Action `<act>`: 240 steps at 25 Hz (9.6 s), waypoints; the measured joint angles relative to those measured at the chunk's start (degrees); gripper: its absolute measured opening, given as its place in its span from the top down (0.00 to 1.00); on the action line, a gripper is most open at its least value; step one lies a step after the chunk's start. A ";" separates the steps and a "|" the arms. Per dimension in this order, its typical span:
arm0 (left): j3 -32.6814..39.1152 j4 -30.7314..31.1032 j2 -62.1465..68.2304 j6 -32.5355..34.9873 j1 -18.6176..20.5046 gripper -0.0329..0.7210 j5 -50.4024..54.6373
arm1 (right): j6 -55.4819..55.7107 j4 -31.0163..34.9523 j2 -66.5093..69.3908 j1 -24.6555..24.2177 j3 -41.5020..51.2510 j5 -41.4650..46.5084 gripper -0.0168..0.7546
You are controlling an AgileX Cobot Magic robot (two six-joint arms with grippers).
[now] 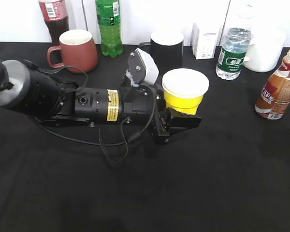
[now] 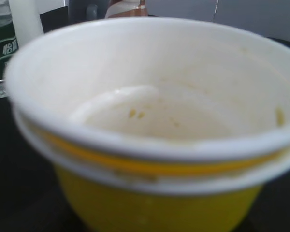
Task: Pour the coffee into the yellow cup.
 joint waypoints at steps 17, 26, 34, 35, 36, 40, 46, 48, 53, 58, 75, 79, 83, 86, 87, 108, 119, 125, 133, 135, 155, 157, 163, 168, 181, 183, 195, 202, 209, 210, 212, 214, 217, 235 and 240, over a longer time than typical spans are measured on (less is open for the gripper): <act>0.00 -0.10 0.00 0.00 0.00 0.37 0.00 | 4.54 -7.96 39.63 0.00 -12.73 -26.30 0.17; 0.00 -0.10 0.00 0.00 0.00 0.37 0.00 | 4.59 -8.38 41.48 0.00 -12.43 -35.28 0.27; 0.00 -0.85 0.00 0.00 -0.02 0.37 -0.52 | 2.70 -16.17 31.50 0.00 -9.82 -35.28 0.28; 0.00 -1.44 0.00 0.00 -0.06 0.37 -0.53 | 1.67 -18.77 27.73 0.00 -9.82 -32.19 0.28; 0.00 -2.13 0.00 0.00 -0.18 0.37 -0.78 | 0.67 -20.95 24.29 0.00 -9.82 -28.14 0.28; 0.00 -2.58 0.00 0.00 -2.88 0.37 -1.70 | -5.55 -26.09 12.79 0.00 -9.75 -17.19 0.28; -0.08 -2.58 0.00 0.00 -7.66 0.37 -1.66 | -18.62 -26.34 6.45 0.00 -9.75 -13.29 0.28; -2.09 -1.47 0.00 0.00 -8.51 0.37 0.33 | -22.95 -26.34 6.42 0.00 -9.75 -13.29 0.28; -3.66 -0.06 0.00 0.00 -9.36 0.37 1.38 | -31.89 -26.34 6.38 0.00 -9.75 -13.29 0.28; -3.66 0.23 0.00 0.00 -9.36 0.37 1.20 | -44.27 -26.34 6.81 0.00 -9.75 -14.94 0.28; -3.66 2.86 0.00 0.00 -9.40 0.37 0.90 | -65.66 -26.39 9.14 0.00 -9.75 -18.01 0.28; -3.66 2.86 0.00 0.00 -9.42 0.37 0.77 | -66.48 -26.39 9.14 0.00 -9.75 -18.01 0.28; -3.66 4.96 0.00 0.00 -9.42 0.37 0.77 | -66.54 -26.39 9.14 0.00 -9.75 -18.09 0.28; -3.66 5.00 0.00 0.00 -9.42 0.37 0.77 | -66.61 -26.39 9.14 0.00 -9.75 -20.33 0.28; -3.66 5.00 0.00 0.00 -9.42 0.37 0.77 | -66.61 -26.39 9.14 0.00 -9.75 -20.53 0.28; -3.66 5.33 0.00 0.00 -9.47 0.37 0.65 | -68.00 -26.39 9.14 0.00 -9.75 -20.85 0.28; -3.66 7.38 0.00 0.00 -9.47 0.37 -0.93 | -70.47 -26.39 9.14 0.00 -9.75 -20.85 0.28; -3.66 7.43 0.00 0.00 -9.47 0.37 -0.97 | -72.42 -26.39 9.14 0.00 -9.75 -20.94 0.28; -3.66 7.43 0.00 0.00 -9.47 0.37 -0.97 | -73.57 -26.39 9.14 0.00 -9.75 -20.96 0.28; -3.66 7.49 0.00 0.00 -9.47 0.37 -0.97 | -73.66 -26.39 9.14 0.00 -9.75 -20.96 0.28; -3.44 7.91 -2.65 0.00 9.90 0.37 -2.36 | 3.99 -36.59 9.14 0.00 -9.75 -20.96 0.28; -1.61 7.57 -2.71 0.00 13.16 0.37 -3.87 | 4.07 -36.59 9.14 0.00 -9.75 -21.01 0.28; 5.84 2.91 -2.76 0.18 22.59 0.37 -5.38 | 4.15 -36.59 9.14 0.00 -9.75 -21.01 0.28; 6.05 -3.09 -2.76 5.99 24.52 0.37 -3.78 | 4.21 -36.59 9.14 0.00 -9.75 -21.01 0.28; 9.33 -26.61 1.12 20.39 24.52 0.37 -0.93 | 4.29 -36.59 9.14 0.00 -9.75 -21.01 0.28; 9.33 -26.53 2.79 20.39 24.52 0.37 -1.79 | 4.29 -36.59 9.14 0.00 -9.75 -21.01 0.28; 9.28 -26.12 3.89 20.59 24.52 0.30 -1.26 | 4.31 -36.59 9.14 0.00 -9.75 -21.01 0.28; 11.15 -26.34 0.09 20.47 24.30 0.16 5.06 | 9.28 -28.55 9.14 0.00 -9.75 -21.01 0.28; 22.87 -29.26 -8.42 20.36 24.49 0.17 5.53 | 10.67 -27.11 9.14 0.00 -9.75 -21.01 0.28; 24.72 -29.26 -10.68 20.36 24.49 0.17 5.74 | 10.72 -27.11 9.14 0.00 -9.75 -21.01 0.28; 28.55 -29.26 -16.56 20.36 24.49 0.17 5.90 | 10.79 -27.11 9.14 0.00 -9.75 -21.01 0.28; 30.47 -28.13 -22.51 18.43 24.49 0.18 4.94 | 10.79 -24.54 10.55 0.00 -9.75 -21.14 0.28; 30.59 -23.37 -28.10 12.87 23.90 0.18 1.04 | 10.56 -17.99 21.61 0.00 -9.81 -23.90 0.28; 30.66 -19.32 -30.68 10.04 20.41 0.19 3.18 | 7.21 -13.14 39.60 0.00 -7.47 -30.95 0.14; 24.04 -21.81 -34.63 2.84 12.18 0.19 38.64 | 8.30 -12.71 21.67 0.00 -7.72 -5.49 0.15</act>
